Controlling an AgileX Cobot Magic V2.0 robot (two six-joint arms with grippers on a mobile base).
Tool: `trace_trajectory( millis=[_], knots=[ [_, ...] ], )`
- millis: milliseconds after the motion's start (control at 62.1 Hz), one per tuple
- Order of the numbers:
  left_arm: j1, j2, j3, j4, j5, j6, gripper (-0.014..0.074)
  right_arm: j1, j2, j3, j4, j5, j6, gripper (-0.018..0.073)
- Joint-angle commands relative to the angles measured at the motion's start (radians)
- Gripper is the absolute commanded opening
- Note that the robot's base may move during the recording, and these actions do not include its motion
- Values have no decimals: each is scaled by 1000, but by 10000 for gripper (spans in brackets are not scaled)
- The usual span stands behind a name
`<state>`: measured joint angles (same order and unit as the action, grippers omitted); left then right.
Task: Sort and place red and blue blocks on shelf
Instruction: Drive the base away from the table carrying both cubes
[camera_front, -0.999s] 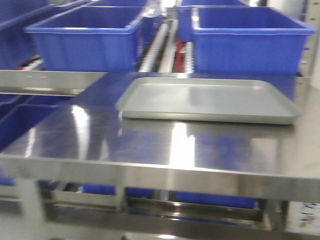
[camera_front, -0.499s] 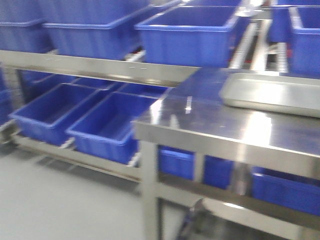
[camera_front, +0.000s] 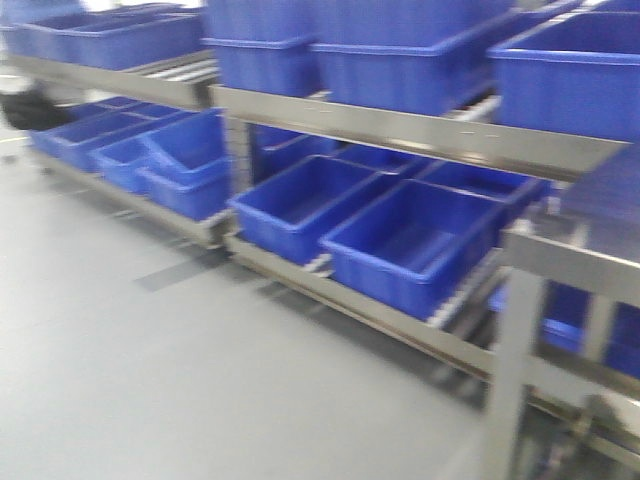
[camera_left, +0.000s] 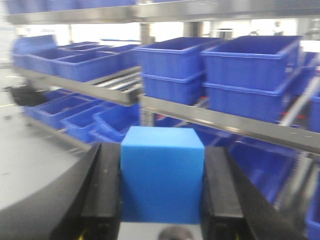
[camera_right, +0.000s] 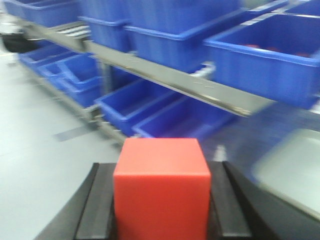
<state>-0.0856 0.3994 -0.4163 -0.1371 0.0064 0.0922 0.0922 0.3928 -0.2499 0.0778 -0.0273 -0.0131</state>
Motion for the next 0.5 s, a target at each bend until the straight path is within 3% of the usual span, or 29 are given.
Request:
trace_trajectory(
  millis=[0, 483],
  knots=[
    [2, 11, -30, -1, -83, -2, 123, -8, 3, -29, -7, -96, 0, 52],
    [2, 11, -30, -1, -83, -2, 123, -8, 3, -29, -7, -96, 0, 52]
  ],
)
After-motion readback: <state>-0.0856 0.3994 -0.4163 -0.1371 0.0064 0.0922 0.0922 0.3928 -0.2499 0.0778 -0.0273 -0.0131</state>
